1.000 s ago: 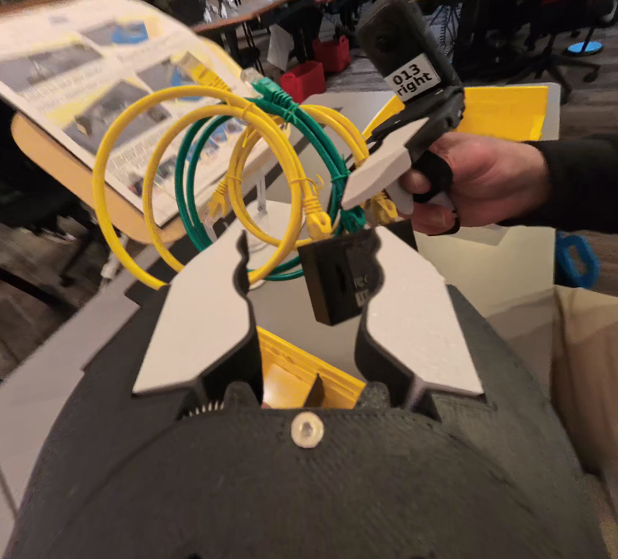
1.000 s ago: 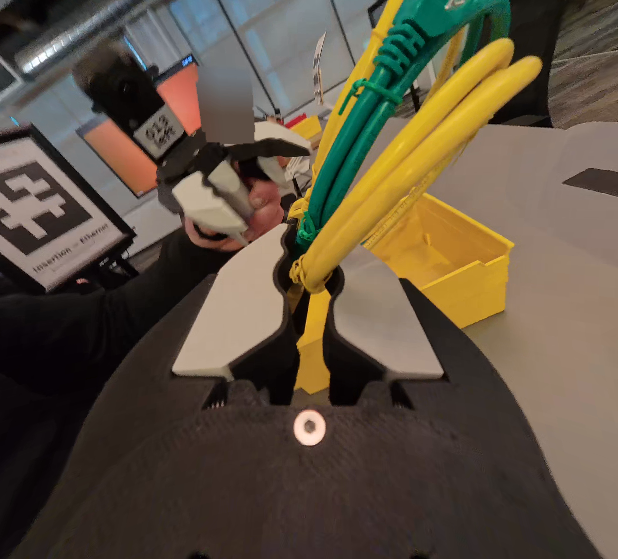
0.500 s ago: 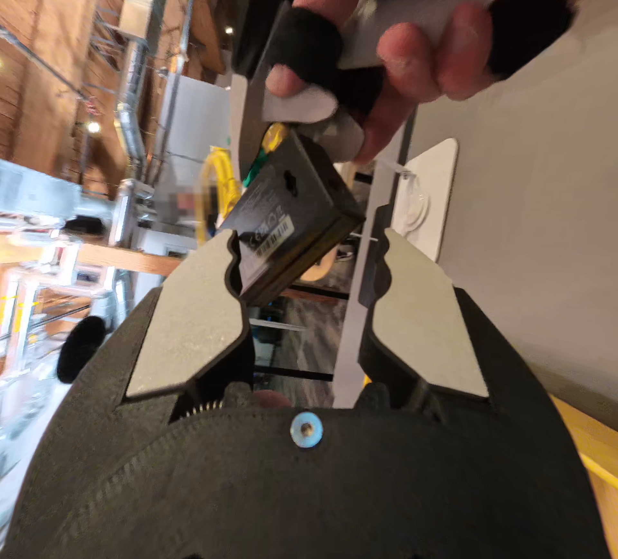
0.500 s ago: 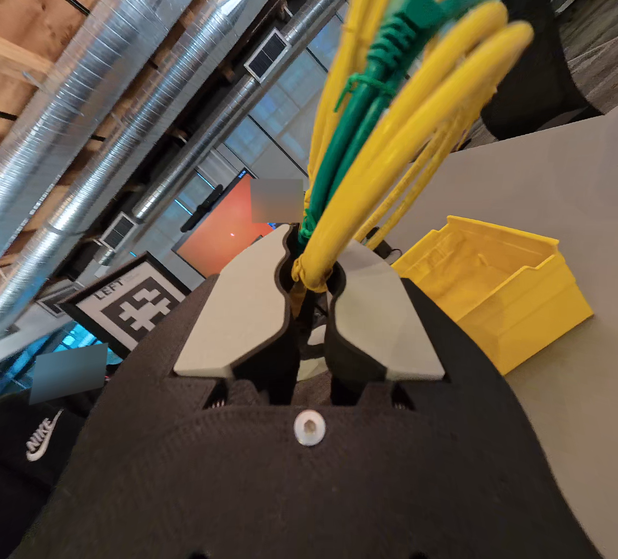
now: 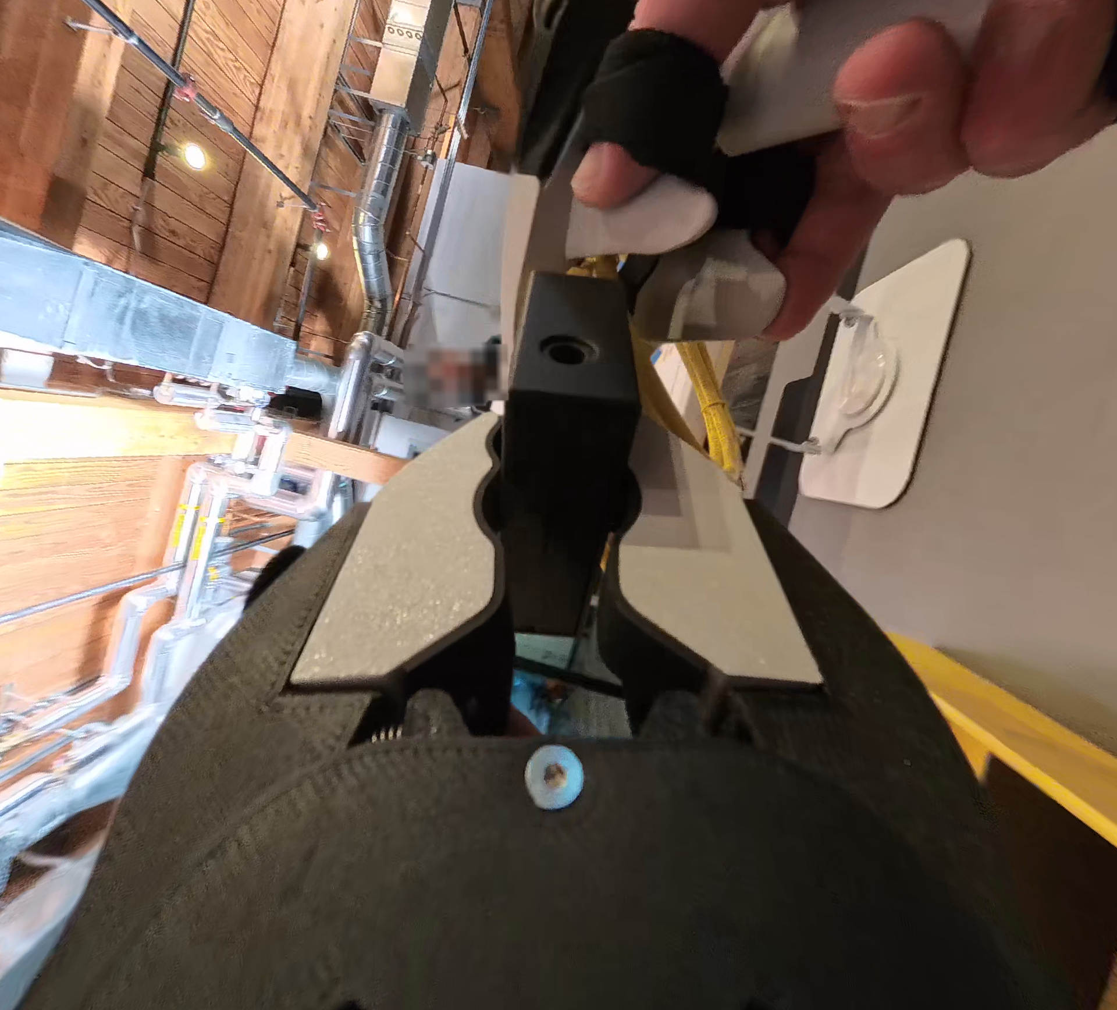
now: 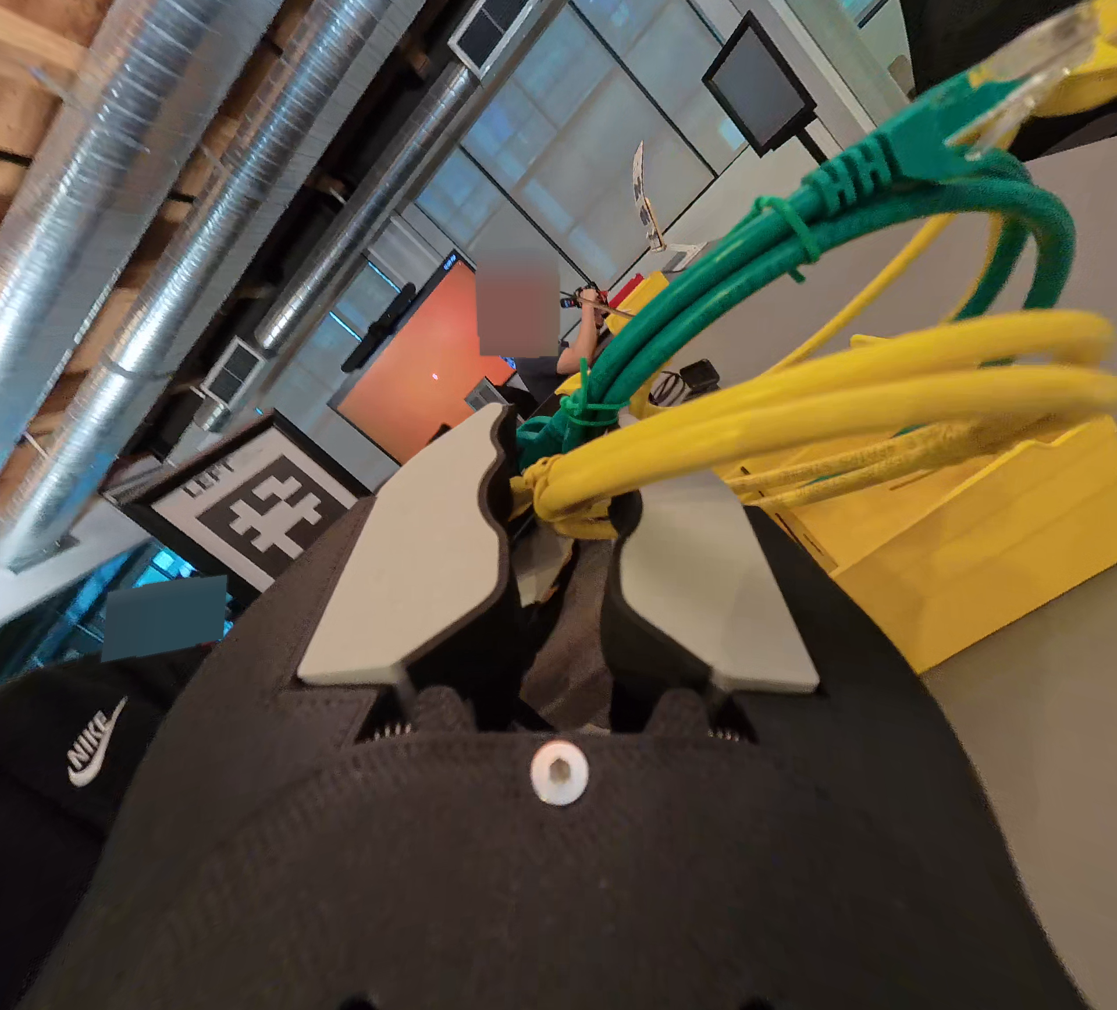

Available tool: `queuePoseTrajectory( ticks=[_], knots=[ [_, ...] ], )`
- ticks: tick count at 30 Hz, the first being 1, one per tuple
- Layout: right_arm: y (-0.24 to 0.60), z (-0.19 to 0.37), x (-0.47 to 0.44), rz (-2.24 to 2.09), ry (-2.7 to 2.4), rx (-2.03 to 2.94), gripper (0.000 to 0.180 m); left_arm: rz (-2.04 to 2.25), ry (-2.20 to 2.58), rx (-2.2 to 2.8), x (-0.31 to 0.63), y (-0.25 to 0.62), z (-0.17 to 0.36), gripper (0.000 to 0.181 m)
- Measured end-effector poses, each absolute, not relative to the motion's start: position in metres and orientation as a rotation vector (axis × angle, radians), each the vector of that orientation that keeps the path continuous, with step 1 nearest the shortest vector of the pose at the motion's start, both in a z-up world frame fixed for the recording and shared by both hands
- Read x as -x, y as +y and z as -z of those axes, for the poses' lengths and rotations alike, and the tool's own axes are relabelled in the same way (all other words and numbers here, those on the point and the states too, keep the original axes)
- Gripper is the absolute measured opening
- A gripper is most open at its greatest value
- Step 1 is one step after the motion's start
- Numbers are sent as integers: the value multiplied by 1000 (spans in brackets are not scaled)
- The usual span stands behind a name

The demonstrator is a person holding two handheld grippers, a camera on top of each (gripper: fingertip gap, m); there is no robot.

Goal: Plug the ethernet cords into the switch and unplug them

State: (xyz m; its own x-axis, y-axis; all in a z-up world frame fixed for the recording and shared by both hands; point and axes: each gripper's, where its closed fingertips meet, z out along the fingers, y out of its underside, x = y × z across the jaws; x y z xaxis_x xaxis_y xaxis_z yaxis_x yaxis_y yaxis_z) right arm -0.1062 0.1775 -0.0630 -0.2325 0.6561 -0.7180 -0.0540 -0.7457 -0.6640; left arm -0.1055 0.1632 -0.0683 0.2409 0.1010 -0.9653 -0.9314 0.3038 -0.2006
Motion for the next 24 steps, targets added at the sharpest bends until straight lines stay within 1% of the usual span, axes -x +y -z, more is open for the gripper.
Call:
queuePoseTrajectory(
  ticks=[3, 6, 8, 9, 10, 14, 16, 19, 22, 24],
  knots=[
    [172, 66, 102, -1996, -869, 1556, 35, -832, 1106, 995, 103, 159, 68, 30],
    [168, 70, 91, -1924, -1067, 1557, 55, -744, 1118, 1004, 98, 154, 64, 30],
    [169, 64, 73, -1896, -1150, 1503, 52, -689, 1090, 1033, 101, 152, 56, 30],
    [171, 64, 63, -1859, -1187, 1505, 56, -669, 1077, 1033, 103, 150, 50, 30],
    [173, 63, 53, -1807, -1232, 1498, 52, -648, 1066, 1034, 106, 148, 44, 30],
    [166, 63, 16, -1388, -1527, 1364, 21, -542, 1074, 1062, 111, 141, 30, 30],
    [163, 50, 8, -1168, -1572, 1241, 13, -473, 1098, 1073, 110, 136, 26, 30],
    [137, 34, 10, -914, -1680, 1023, 13, -376, 1144, 1092, 103, 127, 24, 30],
    [119, 30, 25, -713, -1742, 945, 34, -305, 1193, 1086, 94, 117, 24, 30],
    [111, 25, 35, -573, -1733, 861, 31, -268, 1217, 1085, 89, 112, 25, 30]
  ],
)
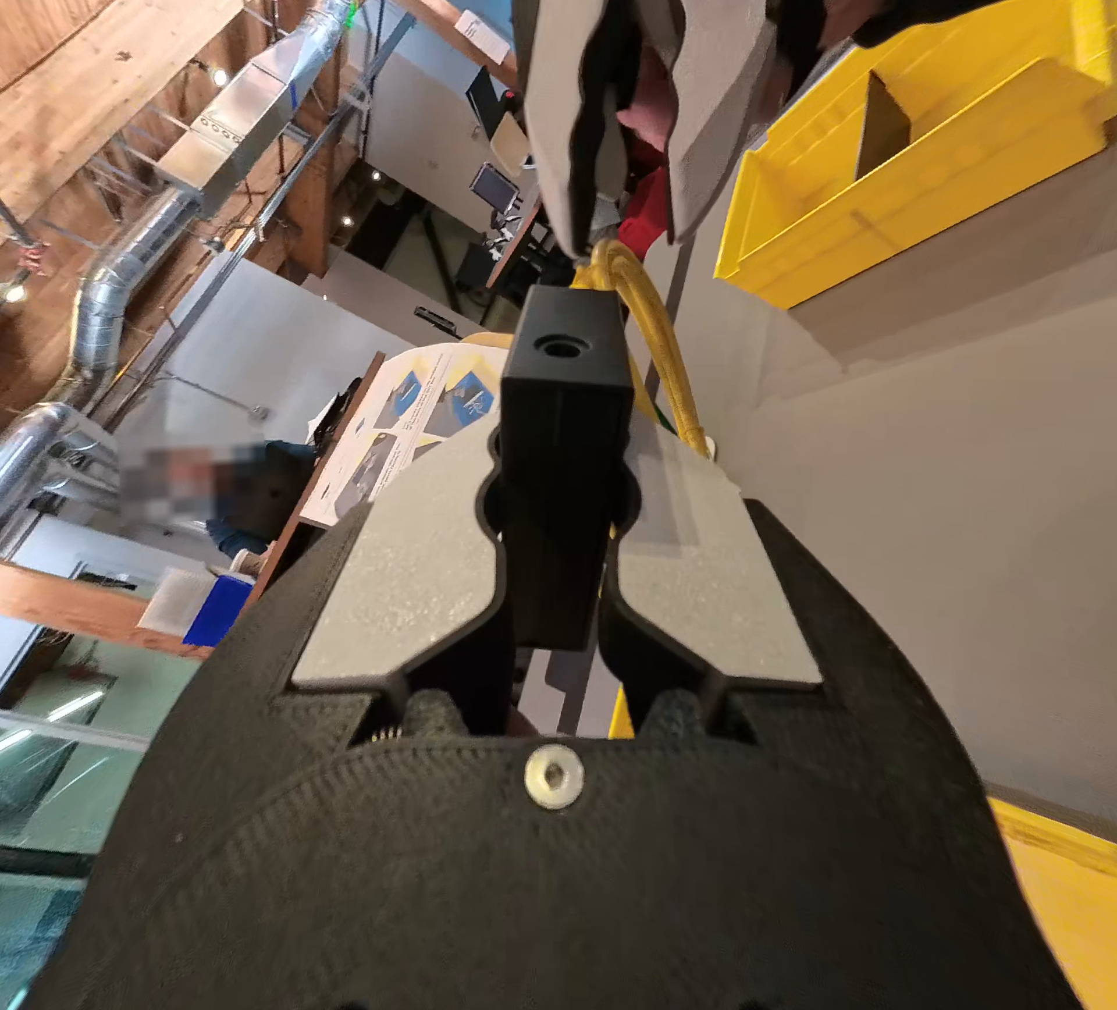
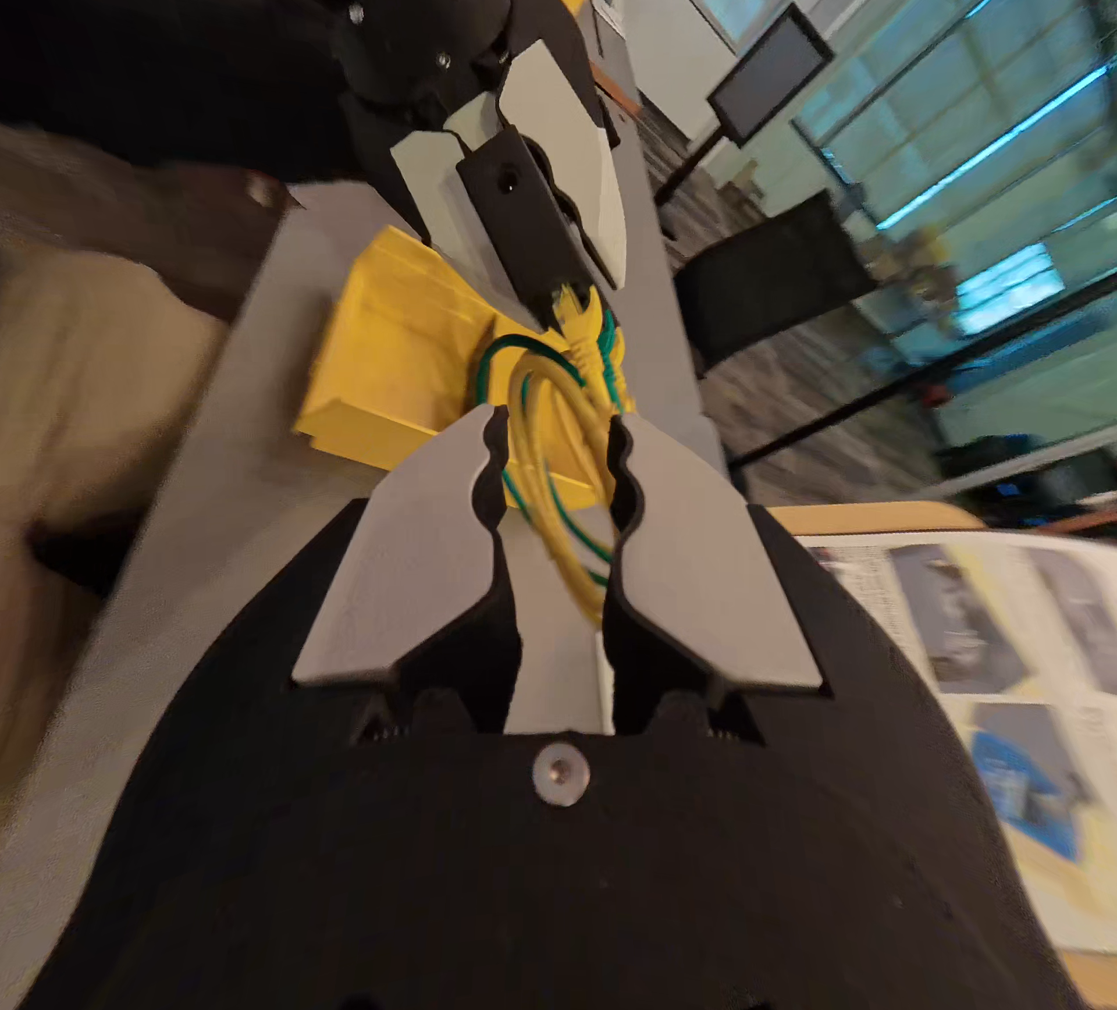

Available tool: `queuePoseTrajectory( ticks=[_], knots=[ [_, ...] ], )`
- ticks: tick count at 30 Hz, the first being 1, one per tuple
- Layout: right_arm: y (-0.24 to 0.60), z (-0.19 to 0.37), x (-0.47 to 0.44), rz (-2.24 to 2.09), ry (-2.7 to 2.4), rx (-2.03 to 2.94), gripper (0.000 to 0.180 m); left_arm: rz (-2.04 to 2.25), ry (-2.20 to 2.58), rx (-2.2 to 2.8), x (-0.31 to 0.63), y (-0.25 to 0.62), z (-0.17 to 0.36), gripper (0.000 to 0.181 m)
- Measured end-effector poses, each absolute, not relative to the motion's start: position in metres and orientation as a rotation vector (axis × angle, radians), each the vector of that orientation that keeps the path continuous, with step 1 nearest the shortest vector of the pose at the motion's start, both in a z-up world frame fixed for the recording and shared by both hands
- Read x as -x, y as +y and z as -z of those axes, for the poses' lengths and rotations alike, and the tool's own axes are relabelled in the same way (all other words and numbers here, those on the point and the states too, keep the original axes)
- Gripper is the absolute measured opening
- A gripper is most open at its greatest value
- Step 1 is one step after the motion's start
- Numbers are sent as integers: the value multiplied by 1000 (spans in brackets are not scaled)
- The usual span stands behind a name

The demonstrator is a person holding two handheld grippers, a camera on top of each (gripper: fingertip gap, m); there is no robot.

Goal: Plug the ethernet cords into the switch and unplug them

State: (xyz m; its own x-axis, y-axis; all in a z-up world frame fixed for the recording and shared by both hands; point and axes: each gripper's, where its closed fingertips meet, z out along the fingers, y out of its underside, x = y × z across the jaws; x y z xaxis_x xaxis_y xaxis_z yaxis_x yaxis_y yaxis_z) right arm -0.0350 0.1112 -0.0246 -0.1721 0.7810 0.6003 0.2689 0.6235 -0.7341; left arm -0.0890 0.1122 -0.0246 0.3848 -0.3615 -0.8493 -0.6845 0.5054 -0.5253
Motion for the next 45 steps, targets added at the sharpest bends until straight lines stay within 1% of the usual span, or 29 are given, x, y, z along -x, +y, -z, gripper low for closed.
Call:
queuePoseTrajectory(
  ticks=[4, 5, 7, 10, 15, 24, 36, 45],
  knots=[
    [102, 26, 53, -321, -1745, 757, 36, -256, 1270, 1096, 85, 110, 33, 30],
    [101, 28, 56, -274, -1749, 735, 34, -253, 1277, 1099, 84, 109, 35, 30],
    [99, 30, 60, -178, -1746, 678, 19, -236, 1287, 1096, 82, 108, 36, 30],
    [99, 30, 63, -78, -1732, 632, 21, -212, 1299, 1096, 82, 105, 36, 30],
    [91, 29, 63, -27, -1744, 560, 14, -165, 1349, 1089, 75, 96, 38, 30],
    [85, 36, 58, 42, -1819, 558, 13, -87, 1393, 1107, 70, 91, 46, 30],
    [77, 37, 59, 30, -1839, 536, 14, -12, 1417, 1121, 68, 84, 48, 30],
    [77, 46, 57, 91, -1919, 625, 12, 113, 1427, 1169, 65, 84, 56, 30]
  ],
)
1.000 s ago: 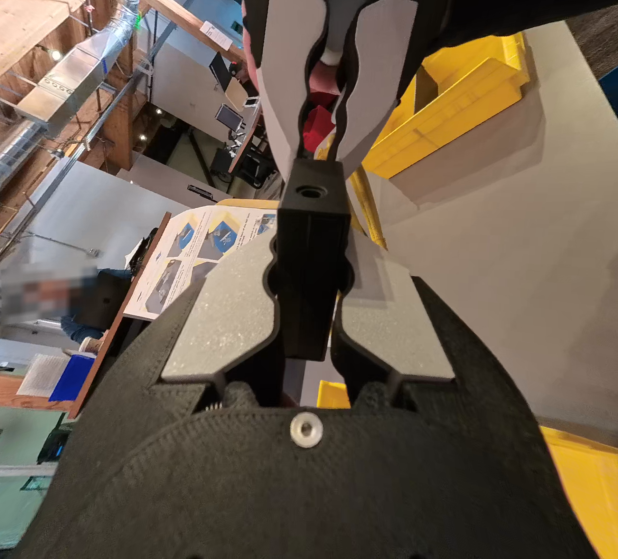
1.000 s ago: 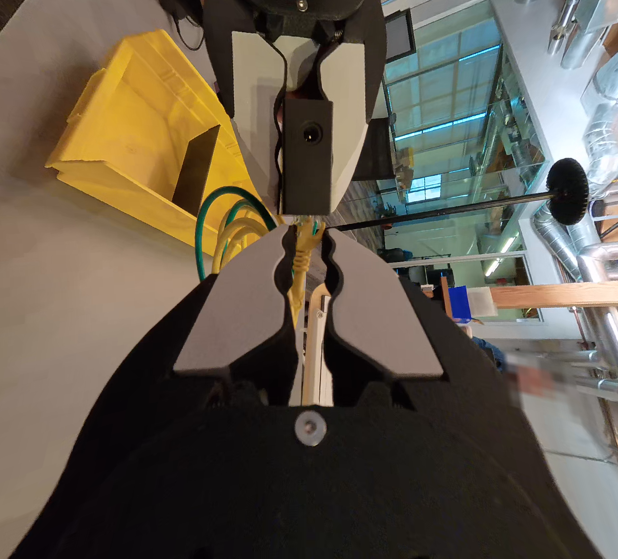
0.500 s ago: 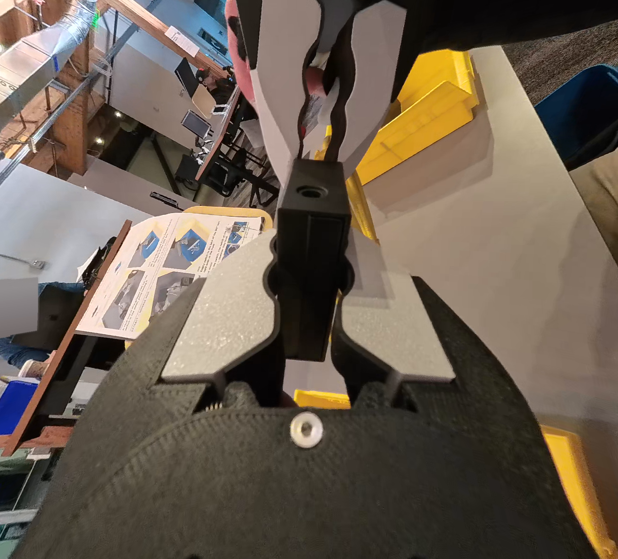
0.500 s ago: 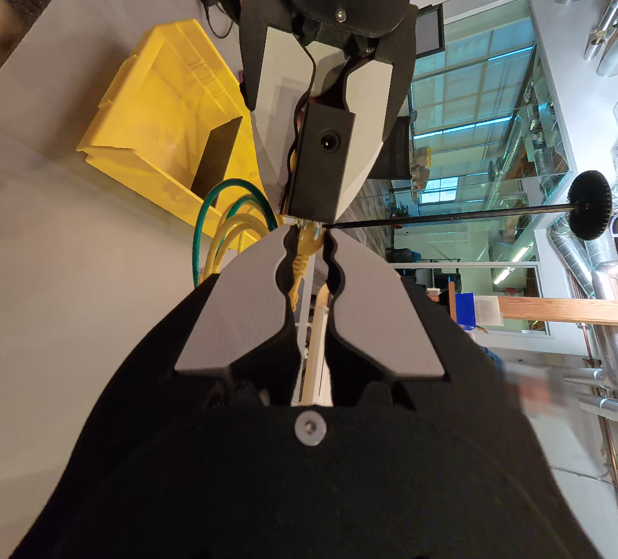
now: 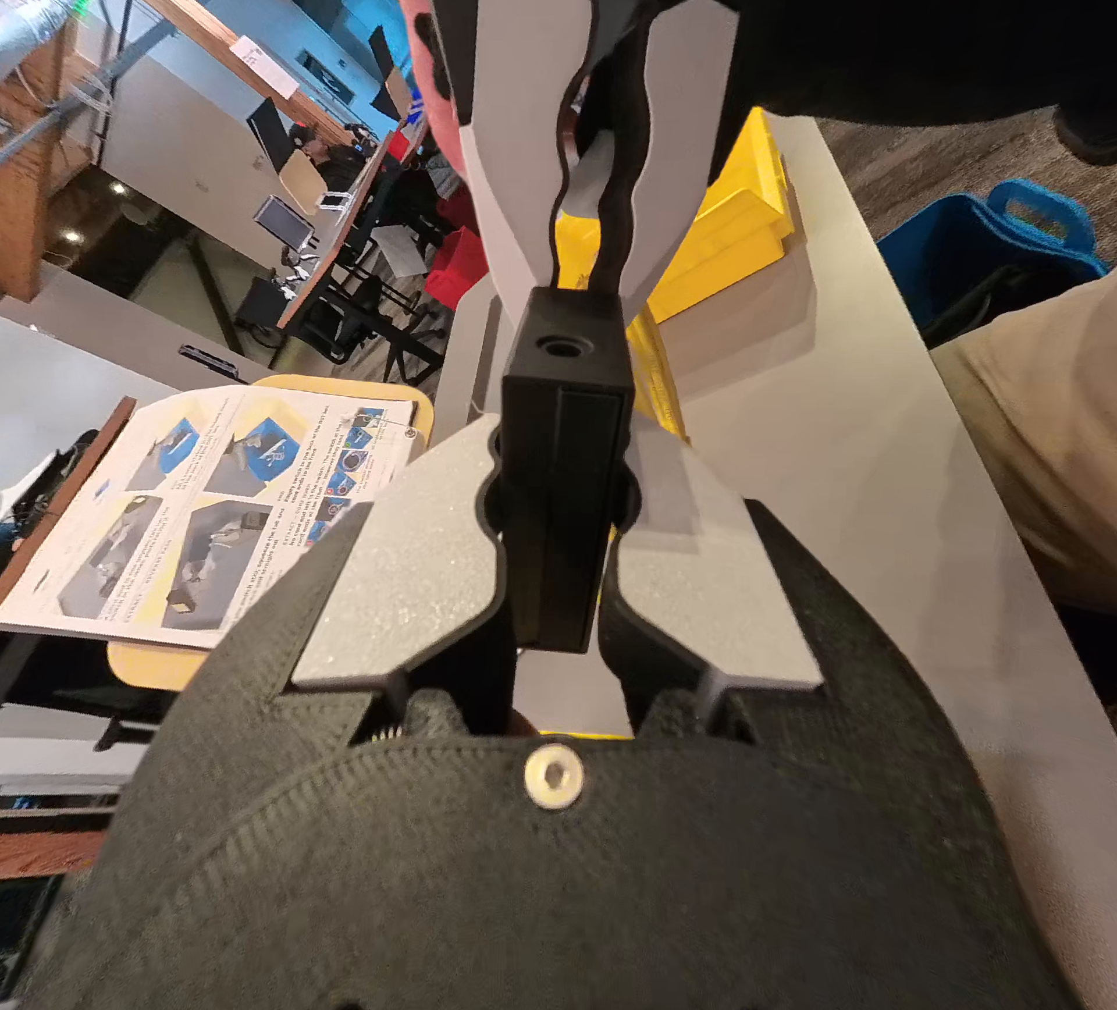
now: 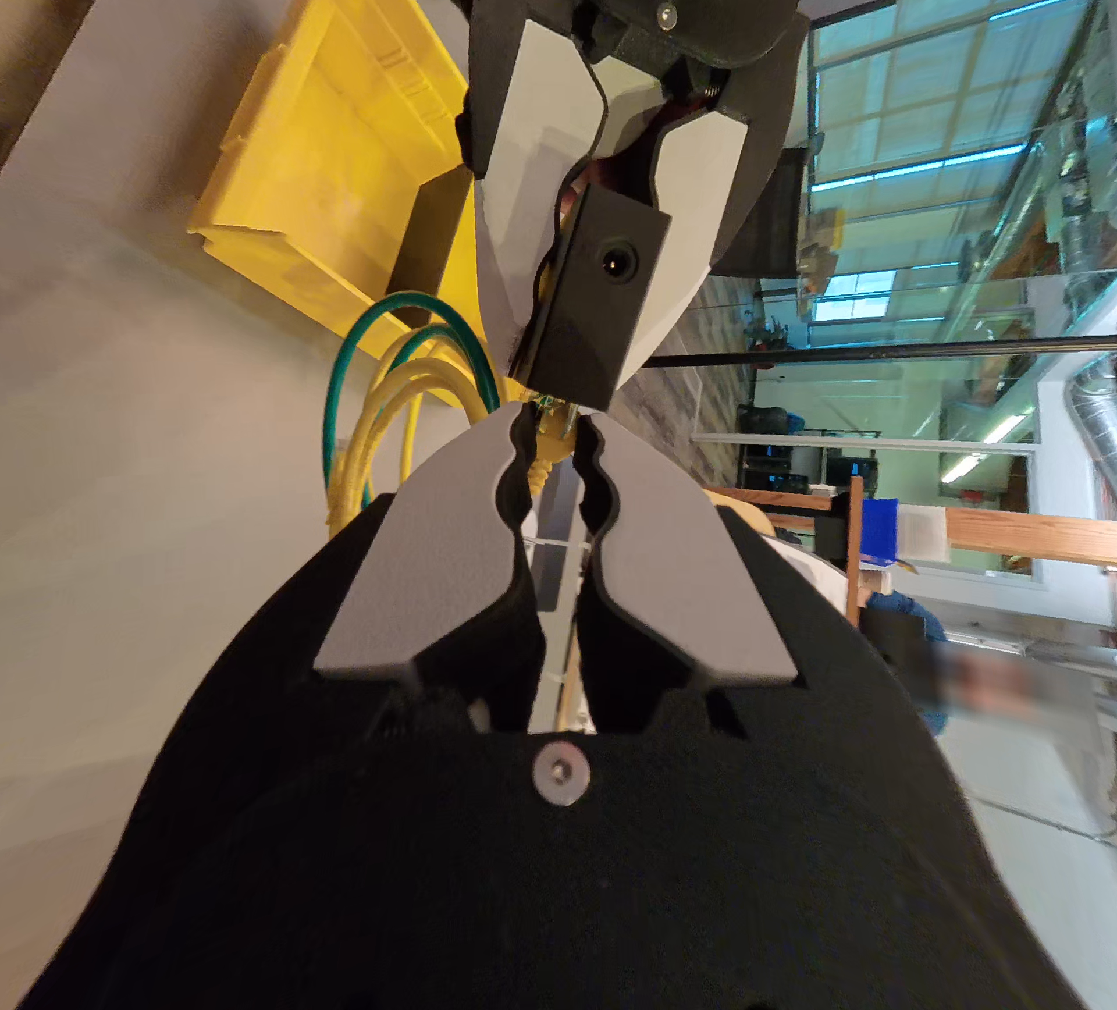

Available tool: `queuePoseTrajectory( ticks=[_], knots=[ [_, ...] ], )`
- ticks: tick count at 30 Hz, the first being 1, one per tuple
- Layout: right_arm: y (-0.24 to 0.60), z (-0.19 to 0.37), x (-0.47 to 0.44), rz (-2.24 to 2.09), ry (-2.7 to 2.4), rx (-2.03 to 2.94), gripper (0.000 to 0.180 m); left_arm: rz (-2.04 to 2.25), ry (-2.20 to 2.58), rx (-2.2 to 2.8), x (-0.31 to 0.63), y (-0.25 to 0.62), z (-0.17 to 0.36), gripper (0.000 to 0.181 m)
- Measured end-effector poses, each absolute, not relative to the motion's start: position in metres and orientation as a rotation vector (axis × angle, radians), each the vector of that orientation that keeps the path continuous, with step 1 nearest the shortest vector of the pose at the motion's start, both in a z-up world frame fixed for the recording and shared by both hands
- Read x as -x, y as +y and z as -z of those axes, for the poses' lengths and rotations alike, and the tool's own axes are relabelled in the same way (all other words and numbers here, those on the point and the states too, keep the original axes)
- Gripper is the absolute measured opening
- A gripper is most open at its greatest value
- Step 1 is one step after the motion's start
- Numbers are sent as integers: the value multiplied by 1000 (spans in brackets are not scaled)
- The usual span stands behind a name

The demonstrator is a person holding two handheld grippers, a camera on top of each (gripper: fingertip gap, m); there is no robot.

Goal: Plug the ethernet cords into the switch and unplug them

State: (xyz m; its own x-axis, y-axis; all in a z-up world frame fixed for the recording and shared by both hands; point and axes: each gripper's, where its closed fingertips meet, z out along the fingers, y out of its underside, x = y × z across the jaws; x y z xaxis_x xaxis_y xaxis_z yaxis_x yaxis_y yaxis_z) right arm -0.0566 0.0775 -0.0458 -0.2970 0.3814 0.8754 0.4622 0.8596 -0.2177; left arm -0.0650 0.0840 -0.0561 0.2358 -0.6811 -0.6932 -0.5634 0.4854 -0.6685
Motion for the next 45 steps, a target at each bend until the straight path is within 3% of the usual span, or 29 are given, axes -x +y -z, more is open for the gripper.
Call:
queuePoseTrajectory(
  ticks=[19, 27, 31, 38, 45],
  knots=[
    [75, 56, 54, 53, -1994, 671, 11, 388, 1435, 1240, 62, 79, 69, 30],
    [101, 27, 33, -82, -1831, 779, 12, 246, 1225, 1245, 105, 99, 31, 30],
    [117, 39, 39, -57, -1832, 825, 12, 108, 1298, 1294, 88, 109, 54, 30],
    [164, 14, -31, -11, -1653, 1024, 12, 60, 1251, 1319, 106, 123, 57, 30],
    [208, 18, -168, -48, -1284, 1401, 13, 2, 1230, 1306, 116, 124, 48, 30]
  ],
)
